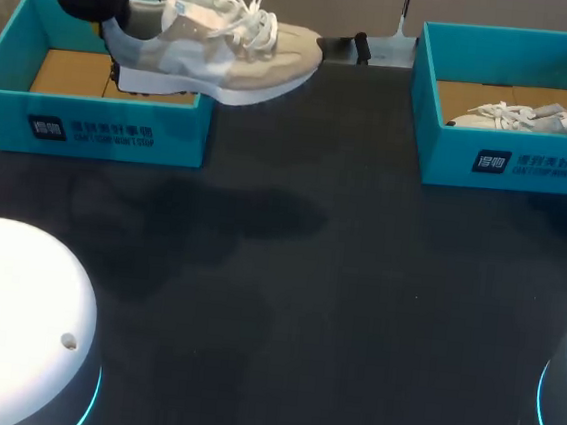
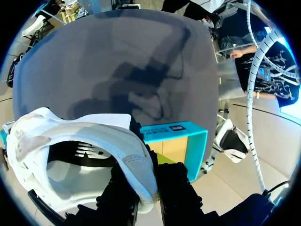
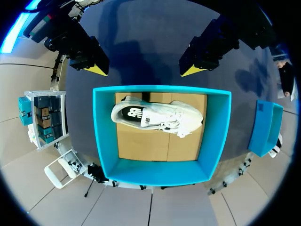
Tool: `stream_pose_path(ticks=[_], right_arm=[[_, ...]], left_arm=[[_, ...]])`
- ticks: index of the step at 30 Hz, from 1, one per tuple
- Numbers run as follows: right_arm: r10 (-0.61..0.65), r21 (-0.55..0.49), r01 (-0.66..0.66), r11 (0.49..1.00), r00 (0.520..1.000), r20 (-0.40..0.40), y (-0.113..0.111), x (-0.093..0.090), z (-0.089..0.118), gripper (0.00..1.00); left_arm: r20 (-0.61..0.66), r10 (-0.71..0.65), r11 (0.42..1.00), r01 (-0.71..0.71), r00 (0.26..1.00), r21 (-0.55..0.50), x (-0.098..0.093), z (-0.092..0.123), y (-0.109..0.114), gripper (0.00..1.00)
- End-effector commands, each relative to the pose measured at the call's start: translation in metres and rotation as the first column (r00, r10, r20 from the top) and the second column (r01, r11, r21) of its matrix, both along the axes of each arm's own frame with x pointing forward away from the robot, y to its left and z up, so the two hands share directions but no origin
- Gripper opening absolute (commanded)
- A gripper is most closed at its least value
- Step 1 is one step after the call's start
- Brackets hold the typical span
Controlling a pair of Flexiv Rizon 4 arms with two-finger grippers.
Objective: Take the shoe out of the shoebox, open the shoe tongue, remove and reinsert the insole, then place the shoe into the shoebox
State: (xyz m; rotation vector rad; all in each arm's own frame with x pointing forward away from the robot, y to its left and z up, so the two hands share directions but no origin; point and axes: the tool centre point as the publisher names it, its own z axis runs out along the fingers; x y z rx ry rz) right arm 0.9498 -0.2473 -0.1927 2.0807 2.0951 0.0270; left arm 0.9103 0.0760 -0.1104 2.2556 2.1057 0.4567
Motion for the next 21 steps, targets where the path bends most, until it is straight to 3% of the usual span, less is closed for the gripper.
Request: stream_pose_path(ticks=[1,6,21], right_arm=[[0.000,-0.001,0.000,1.000,1.000,0.000,0.000,0.000,0.000,1.00],[0.000,-0.001,0.000,1.000,1.000,0.000,0.000,0.000,0.000,1.00],[0.000,-0.001,0.000,1.000,1.000,0.000,0.000,0.000,0.000,1.00]], left_arm=[[-0.001,0.000,1.000,0.000,1.000,0.002,0.000,0.002,0.000,0.00],[-0.004,0.000,1.000,0.000,1.000,0.008,-0.001,0.002,0.001,0.00],[-0.099,0.015,0.998,-0.022,0.995,-0.066,-0.065,-0.003,-0.017,0.00]])
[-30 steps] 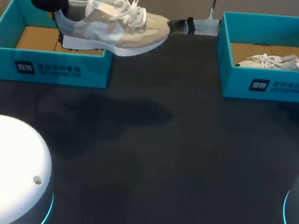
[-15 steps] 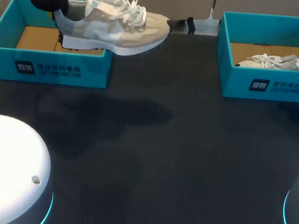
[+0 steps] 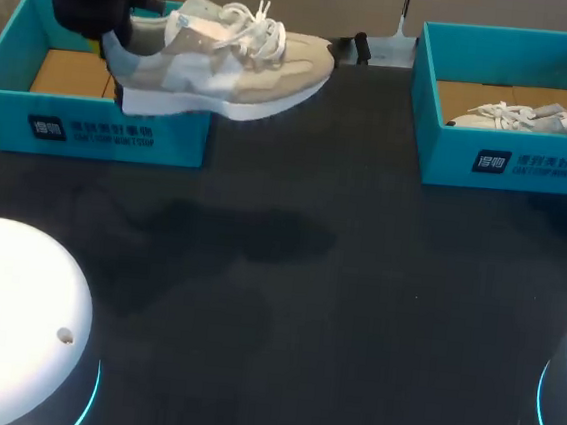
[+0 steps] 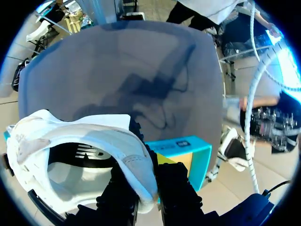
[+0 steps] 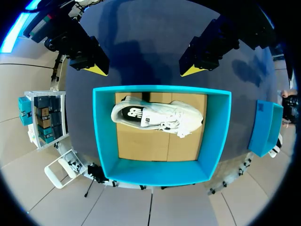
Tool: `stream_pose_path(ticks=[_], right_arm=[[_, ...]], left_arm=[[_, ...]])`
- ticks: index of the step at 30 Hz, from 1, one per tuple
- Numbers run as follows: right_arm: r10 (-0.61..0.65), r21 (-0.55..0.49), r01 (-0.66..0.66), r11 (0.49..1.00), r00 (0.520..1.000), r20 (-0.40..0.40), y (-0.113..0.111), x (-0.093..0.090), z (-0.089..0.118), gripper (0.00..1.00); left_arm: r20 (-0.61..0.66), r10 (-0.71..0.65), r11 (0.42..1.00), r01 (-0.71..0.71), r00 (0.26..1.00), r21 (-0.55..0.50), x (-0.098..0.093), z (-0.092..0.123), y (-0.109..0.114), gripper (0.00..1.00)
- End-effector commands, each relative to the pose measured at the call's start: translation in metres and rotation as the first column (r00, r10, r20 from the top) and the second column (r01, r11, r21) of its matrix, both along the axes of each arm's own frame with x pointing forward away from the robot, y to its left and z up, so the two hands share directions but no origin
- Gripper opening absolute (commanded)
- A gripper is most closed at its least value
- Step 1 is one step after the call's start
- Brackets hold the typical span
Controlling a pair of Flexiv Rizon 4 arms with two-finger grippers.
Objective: Take the shoe out of the shoebox, open the shoe tongue, remove and reinsert the insole, then place the shoe into the shoebox
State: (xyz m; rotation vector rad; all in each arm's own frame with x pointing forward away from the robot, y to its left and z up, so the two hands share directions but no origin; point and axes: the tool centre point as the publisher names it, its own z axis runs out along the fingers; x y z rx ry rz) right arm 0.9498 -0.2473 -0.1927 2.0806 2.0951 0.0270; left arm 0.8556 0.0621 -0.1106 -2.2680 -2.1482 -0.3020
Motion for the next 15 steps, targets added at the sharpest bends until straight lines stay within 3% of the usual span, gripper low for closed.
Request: stream_pose_path(ticks=[1,8,15], right_arm=[[0.000,-0.001,0.000,1.000,1.000,0.000,0.000,0.000,0.000,1.00],[0.000,-0.001,0.000,1.000,1.000,0.000,0.000,0.000,0.000,1.00],[0.000,-0.001,0.000,1.000,1.000,0.000,0.000,0.000,0.000,1.00]], left_arm=[[-0.017,0.002,1.000,-0.002,1.000,-0.014,-0.014,-0.004,-0.007,0.00],[-0.038,0.017,1.000,-0.017,0.999,0.011,-0.042,-0.016,-0.031,0.00],[-0.036,0.021,0.999,-0.020,0.999,0.027,-0.059,-0.027,-0.055,0.00]])
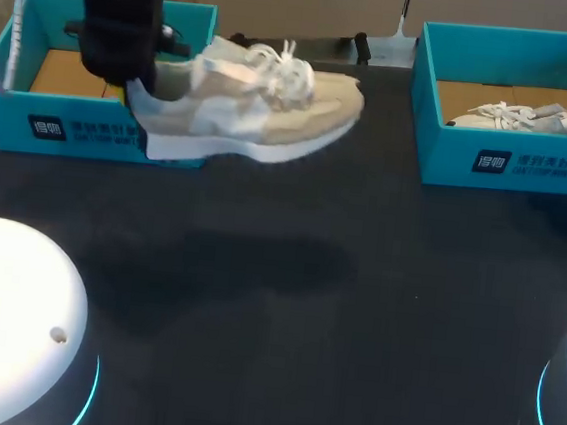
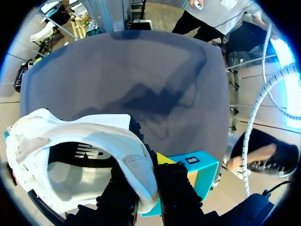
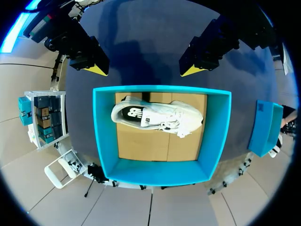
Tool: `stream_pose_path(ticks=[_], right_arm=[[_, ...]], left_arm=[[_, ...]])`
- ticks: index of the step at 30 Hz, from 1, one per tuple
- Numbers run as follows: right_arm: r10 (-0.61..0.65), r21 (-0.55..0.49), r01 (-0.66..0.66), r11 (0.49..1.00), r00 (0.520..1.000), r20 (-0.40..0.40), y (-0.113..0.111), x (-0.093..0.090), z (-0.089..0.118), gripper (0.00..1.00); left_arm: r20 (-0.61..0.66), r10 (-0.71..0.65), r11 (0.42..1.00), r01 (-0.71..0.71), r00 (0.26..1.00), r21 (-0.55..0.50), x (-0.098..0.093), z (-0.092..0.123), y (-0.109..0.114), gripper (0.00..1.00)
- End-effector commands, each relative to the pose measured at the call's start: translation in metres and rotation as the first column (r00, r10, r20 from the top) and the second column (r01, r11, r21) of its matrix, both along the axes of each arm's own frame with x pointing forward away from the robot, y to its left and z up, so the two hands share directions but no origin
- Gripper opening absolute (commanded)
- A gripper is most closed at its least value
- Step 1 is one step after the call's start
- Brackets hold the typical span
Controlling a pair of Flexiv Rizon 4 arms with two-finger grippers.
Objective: Take the shoe out of the shoebox, open the shoe tongue, remove and reinsert the insole, then place the shoe into the shoebox
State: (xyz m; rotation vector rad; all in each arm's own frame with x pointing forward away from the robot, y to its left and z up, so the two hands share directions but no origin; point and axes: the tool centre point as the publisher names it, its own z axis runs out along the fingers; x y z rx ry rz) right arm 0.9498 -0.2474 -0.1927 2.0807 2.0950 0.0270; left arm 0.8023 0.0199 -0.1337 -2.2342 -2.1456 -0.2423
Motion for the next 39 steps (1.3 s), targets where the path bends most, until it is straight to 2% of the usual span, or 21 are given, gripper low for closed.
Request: stream_pose_path(ticks=[1,17,39], right_arm=[[0.000,-0.001,0.000,1.000,1.000,0.000,0.000,0.000,0.000,1.00],[0.000,-0.001,0.000,1.000,1.000,0.000,0.000,0.000,0.000,1.00],[0.000,-0.001,0.000,1.000,1.000,0.000,0.000,0.000,0.000,1.00]], left_arm=[[0.012,0.002,1.000,-0.002,1.000,0.031,-0.008,-0.005,-0.016,0.00],[0.020,0.002,1.000,-0.003,1.000,0.030,-0.040,-0.014,-0.062,0.00],[0.024,0.005,1.000,-0.005,1.000,0.025,-0.041,-0.013,-0.063,0.00]])
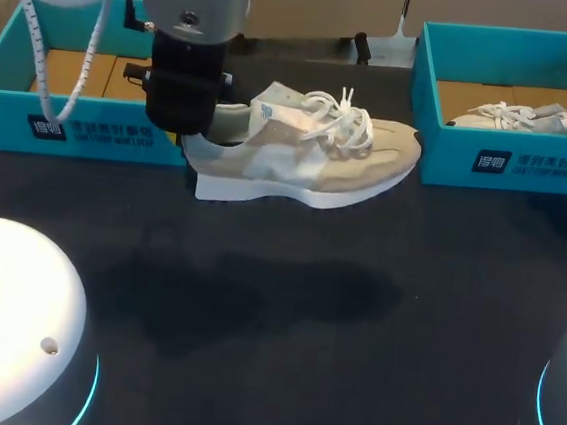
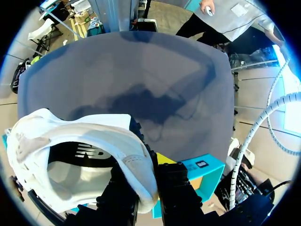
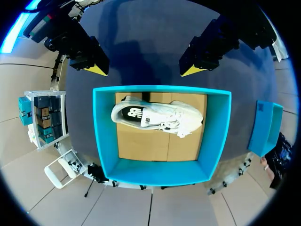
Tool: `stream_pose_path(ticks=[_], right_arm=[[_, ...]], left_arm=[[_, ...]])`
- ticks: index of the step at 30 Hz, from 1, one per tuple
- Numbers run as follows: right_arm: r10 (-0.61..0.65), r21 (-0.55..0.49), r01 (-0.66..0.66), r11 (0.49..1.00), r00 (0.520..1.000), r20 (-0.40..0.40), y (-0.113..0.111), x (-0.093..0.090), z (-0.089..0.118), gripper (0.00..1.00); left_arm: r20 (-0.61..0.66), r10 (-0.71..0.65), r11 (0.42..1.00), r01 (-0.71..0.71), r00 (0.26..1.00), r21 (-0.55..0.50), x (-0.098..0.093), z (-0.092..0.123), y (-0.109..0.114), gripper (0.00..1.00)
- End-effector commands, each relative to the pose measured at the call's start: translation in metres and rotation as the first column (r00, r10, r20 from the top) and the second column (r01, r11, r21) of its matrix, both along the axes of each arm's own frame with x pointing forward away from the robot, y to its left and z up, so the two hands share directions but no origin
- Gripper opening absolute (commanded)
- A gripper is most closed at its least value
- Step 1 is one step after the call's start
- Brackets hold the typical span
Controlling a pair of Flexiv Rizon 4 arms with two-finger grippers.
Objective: Take the shoe out of the shoebox, open the shoe tongue, remove and reinsert the insole, then place the shoe into the shoebox
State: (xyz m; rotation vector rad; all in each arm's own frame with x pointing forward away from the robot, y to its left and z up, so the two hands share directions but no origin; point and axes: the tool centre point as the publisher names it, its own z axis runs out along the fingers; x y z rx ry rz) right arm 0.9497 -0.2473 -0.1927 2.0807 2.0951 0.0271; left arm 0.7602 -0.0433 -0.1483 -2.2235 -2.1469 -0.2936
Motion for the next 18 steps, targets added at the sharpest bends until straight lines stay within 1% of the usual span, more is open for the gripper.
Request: stream_pose_path(ticks=[1,2,6,8,13,18], right_arm=[[0.000,-0.001,0.000,1.000,1.000,0.000,0.000,0.000,0.000,1.00],[0.000,-0.001,0.000,1.000,1.000,0.000,0.000,0.000,0.000,1.00],[0.000,-0.001,0.000,1.000,1.000,0.000,0.000,0.000,0.000,1.00],[0.000,-0.001,0.000,1.000,1.000,0.000,0.000,0.000,0.000,1.00],[0.000,-0.001,0.000,1.000,1.000,0.000,0.000,0.000,0.000,1.00],[0.000,-0.001,0.000,1.000,1.000,0.000,0.000,0.000,0.000,1.00]], left_arm=[[0.001,0.000,1.000,0.000,1.000,0.001,0.001,0.001,0.000,0.00],[0.001,0.000,1.000,0.000,1.000,0.001,0.001,0.001,0.000,0.00],[0.008,-0.002,1.000,0.002,1.000,0.022,0.002,-0.012,-0.003,0.00],[-0.002,-0.011,1.000,0.011,1.000,0.008,0.001,-0.019,-0.004,0.00],[-0.008,-0.005,1.000,0.005,1.000,0.003,-0.001,-0.041,-0.009,0.00],[-0.038,-0.004,1.000,0.005,0.999,0.023,-0.001,-0.066,-0.016,0.00]])
